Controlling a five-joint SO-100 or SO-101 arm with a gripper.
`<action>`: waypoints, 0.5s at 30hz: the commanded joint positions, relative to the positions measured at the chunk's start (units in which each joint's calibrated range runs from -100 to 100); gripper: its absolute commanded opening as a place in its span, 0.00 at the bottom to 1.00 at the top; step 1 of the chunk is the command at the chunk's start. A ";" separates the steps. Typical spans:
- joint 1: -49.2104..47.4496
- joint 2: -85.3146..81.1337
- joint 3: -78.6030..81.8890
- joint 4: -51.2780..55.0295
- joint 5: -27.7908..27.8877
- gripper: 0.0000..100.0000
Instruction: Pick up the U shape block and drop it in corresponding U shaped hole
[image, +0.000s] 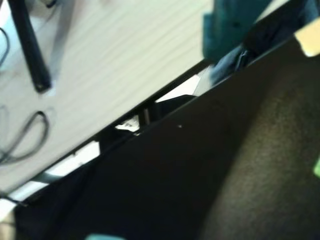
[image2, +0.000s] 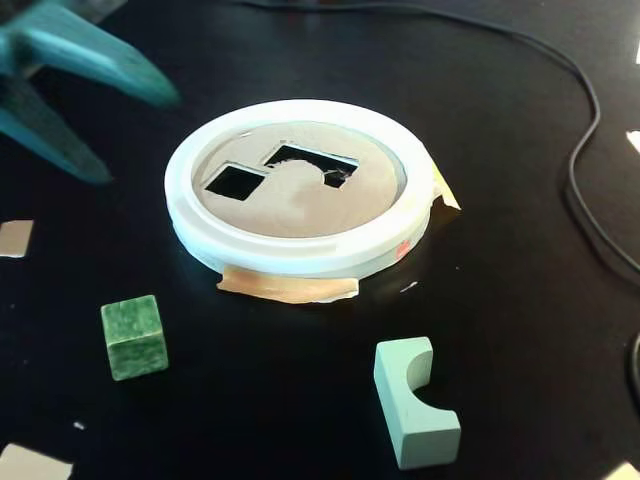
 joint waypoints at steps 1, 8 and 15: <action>-4.32 24.97 -24.68 -1.73 4.54 1.00; -5.07 56.23 -51.09 2.59 7.72 1.00; -3.70 73.43 -72.31 10.52 9.33 0.99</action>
